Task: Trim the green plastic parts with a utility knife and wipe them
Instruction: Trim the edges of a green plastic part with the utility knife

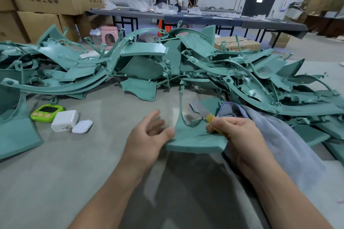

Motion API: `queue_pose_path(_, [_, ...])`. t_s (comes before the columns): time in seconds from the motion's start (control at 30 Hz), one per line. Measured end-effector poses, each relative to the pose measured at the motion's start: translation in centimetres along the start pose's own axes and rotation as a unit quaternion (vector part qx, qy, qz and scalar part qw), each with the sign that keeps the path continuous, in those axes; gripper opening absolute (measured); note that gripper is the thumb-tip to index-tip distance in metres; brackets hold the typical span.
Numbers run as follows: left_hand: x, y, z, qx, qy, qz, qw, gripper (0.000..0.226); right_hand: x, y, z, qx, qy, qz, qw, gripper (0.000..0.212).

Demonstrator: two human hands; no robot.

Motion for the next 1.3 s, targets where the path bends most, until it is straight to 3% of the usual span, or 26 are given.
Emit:
queue_pose_path(0.07, [-0.4, -0.2, 0.0, -0.066, 0.137, 0.122, 0.981, 0.090, -0.2, -0.1, 0.3, -0.044, 0.050, 0.002, 0.998, 0.015])
queue_pose_path(0.13, [-0.7, 0.2, 0.2, -0.088, 0.179, 0.180, 0.963, 0.095, -0.2, -0.1, 0.5, -0.067, 0.089, 0.018, 0.994, 0.014])
queue_pose_path(0.2, [-0.5, 0.5, 0.2, -0.094, 0.153, 0.185, 0.966, 0.073, -0.3, 0.0, 0.4, -0.060, 0.095, -0.004, 0.994, 0.013])
queue_pose_path(0.3, [0.5, 1.2, 0.0, -0.112, 0.064, 0.212, 0.969, 0.030, -0.3, 0.2, 0.0, -0.023, 0.017, -0.121, 0.992, 0.012])
queue_pose_path(0.4, [0.9, 1.8, 0.3, -0.166, -0.037, 0.287, 0.943, 0.047, -0.4, 0.0, -0.1, -0.023, -0.072, -0.230, 0.970, 0.016])
queue_pose_path(0.5, [0.8, 1.7, 0.5, -0.180, -0.063, 0.308, 0.932, 0.062, -0.5, -0.2, 0.0, -0.041, -0.160, -0.312, 0.936, 0.018])
queue_pose_path(0.57, [0.9, 1.5, 0.6, -0.155, -0.096, 0.254, 0.950, 0.060, -0.5, -0.2, 0.1, -0.048, -0.193, -0.315, 0.928, 0.016])
queue_pose_path(0.63, [1.3, 1.5, 0.8, -0.103, -0.198, 0.124, 0.967, 0.056, -0.4, 0.0, 0.1, -0.052, -0.208, -0.283, 0.935, 0.019])
queue_pose_path(0.73, [1.6, 1.2, 1.2, -0.014, -0.360, -0.072, 0.930, 0.055, -0.4, 0.3, 0.2, -0.088, -0.238, -0.201, 0.946, 0.022])
queue_pose_path(0.83, [1.8, 1.3, 1.7, 0.013, -0.383, -0.085, 0.920, 0.045, -0.3, 0.2, 0.6, -0.147, -0.257, -0.141, 0.945, 0.018])
queue_pose_path(0.97, [2.6, 1.6, 2.8, 0.066, -0.446, -0.115, 0.885, 0.017, 0.3, -0.7, 0.7, -0.122, -0.283, -0.212, 0.928, 0.013])
queue_pose_path(1.07, [2.5, 1.3, 2.9, 0.106, -0.449, -0.152, 0.874, 0.020, 0.8, -0.8, -0.1, -0.021, -0.250, -0.233, 0.939, 0.015])
queue_pose_path(1.17, [1.6, 1.3, 2.2, 0.148, -0.406, -0.219, 0.875, 0.018, 1.0, 0.2, -1.2, 0.086, -0.156, -0.198, 0.964, 0.037])
queue_pose_path(1.3, [0.9, 1.4, 1.3, 0.156, -0.313, -0.234, 0.907, 0.028, 0.8, 0.5, -1.4, 0.069, -0.076, -0.128, 0.986, 0.041])
Point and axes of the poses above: each hand's wrist, its own z-axis away from the middle knuckle, its own y-axis out of the back of the hand, x = y × z, the point moved 2 cm from there along -z, towards the middle knuckle, and after that the axes turned 10 degrees about x, right-handed, at the moved point
